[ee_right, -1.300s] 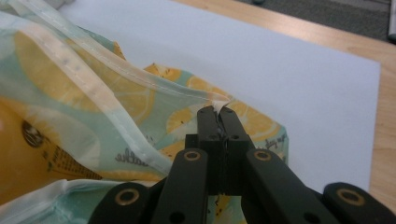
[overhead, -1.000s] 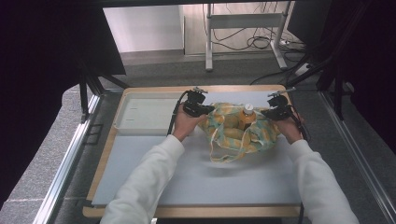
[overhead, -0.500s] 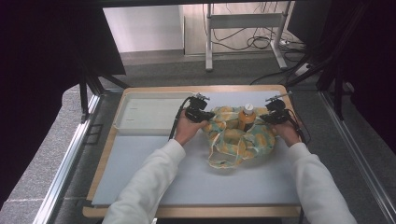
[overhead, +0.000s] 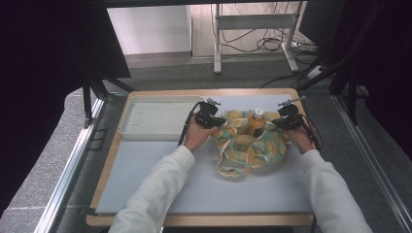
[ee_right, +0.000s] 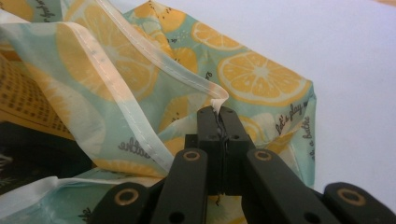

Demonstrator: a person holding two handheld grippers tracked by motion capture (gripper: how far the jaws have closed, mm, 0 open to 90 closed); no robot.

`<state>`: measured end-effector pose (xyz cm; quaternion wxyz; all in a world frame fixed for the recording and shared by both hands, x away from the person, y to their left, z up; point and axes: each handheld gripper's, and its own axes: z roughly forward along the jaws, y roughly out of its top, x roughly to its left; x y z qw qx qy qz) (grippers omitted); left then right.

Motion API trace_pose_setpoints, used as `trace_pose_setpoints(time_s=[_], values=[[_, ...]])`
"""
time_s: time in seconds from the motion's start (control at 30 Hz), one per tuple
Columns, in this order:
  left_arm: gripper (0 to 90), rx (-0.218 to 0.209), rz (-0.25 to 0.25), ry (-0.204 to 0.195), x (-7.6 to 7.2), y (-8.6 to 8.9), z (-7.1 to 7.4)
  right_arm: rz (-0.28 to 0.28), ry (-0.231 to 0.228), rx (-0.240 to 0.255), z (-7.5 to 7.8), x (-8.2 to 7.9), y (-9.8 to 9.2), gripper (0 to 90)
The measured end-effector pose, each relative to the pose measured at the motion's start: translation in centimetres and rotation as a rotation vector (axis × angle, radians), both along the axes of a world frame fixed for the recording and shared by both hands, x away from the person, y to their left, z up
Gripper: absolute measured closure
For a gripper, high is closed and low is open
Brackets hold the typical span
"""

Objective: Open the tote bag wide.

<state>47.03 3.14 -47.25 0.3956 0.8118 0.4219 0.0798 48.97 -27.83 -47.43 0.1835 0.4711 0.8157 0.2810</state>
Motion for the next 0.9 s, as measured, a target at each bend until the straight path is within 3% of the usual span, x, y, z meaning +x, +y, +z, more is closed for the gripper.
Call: trace_pose_setpoints(time_s=[0.1,0.17,0.3,0.47,0.63,0.9], values=[[83.2,0.001,-0.003,-0.011,-0.1,0.1,0.2,0.003,-0.003,-0.001,0.1,-0.1,0.0,85.5],[74.6,-0.014,0.002,-0.023,-0.2,0.3,0.5,-0.004,-0.019,0.004,0.4,-0.2,0.0,78.4],[59.0,-0.046,0.019,-0.084,-0.7,1.3,1.8,-0.036,-0.095,0.039,1.8,-0.6,-0.6,64.8],[47.8,-0.086,0.009,-0.123,-2.0,2.7,3.6,-0.057,-0.173,0.103,3.9,-1.7,-1.6,59.1],[53.9,-0.088,-0.038,-0.142,-3.7,3.5,4.7,-0.040,-0.187,0.135,5.3,-3.2,-2.2,62.2],[81.9,-0.092,-0.120,-0.129,-6.3,3.9,4.7,0.050,-0.154,0.165,6.1,-6.2,-2.3,86.1]])
